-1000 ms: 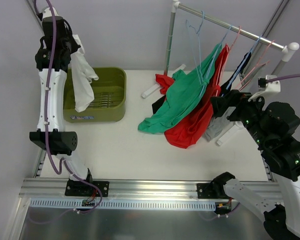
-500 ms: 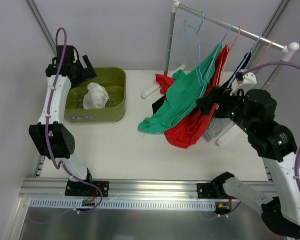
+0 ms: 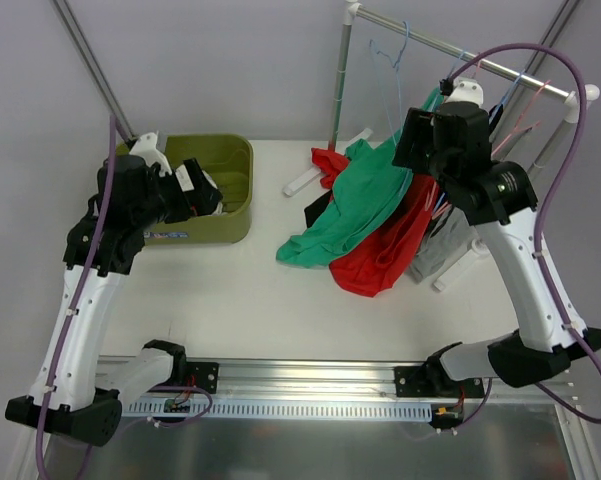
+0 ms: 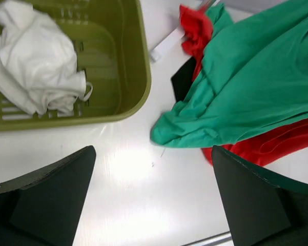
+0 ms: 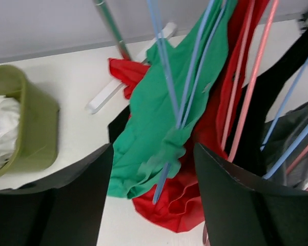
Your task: Remove the tank top from the hanger
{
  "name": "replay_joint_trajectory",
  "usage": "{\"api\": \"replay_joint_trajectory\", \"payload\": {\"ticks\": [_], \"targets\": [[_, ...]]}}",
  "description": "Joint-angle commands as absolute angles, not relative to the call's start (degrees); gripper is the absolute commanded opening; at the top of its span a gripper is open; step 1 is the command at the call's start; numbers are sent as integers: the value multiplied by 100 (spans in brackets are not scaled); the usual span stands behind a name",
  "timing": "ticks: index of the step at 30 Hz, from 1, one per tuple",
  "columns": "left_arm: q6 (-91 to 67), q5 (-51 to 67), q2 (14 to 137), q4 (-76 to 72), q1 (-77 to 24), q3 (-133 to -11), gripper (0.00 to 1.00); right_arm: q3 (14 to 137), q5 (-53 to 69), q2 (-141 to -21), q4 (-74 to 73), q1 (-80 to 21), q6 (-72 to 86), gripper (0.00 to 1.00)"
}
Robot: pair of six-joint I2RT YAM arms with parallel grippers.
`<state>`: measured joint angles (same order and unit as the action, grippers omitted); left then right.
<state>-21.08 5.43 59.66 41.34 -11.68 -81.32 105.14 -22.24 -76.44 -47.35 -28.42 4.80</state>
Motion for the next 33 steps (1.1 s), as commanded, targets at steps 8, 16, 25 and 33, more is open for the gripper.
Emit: {"api": "replay_joint_trajectory", "payload": {"ticks": [8, 16, 25, 33], "targets": [[-2048, 905, 5239, 4482, -1187, -6741, 99, 11847, -2935, -8946, -4685, -2268, 167, 51], [-1846, 976, 5325, 4623, -1187, -6873, 99, 11795, -3295, -9132, -4491, -2232, 343, 30], [-1749, 1002, 5554, 4649, -1187, -7084, 99, 11251, -3481, -8649, -4149, -2232, 510, 1], [-1723, 967, 5651, 4658, -1187, -7172, 99, 11338, -2998, -8183, -3885, -2232, 483, 0]]}}
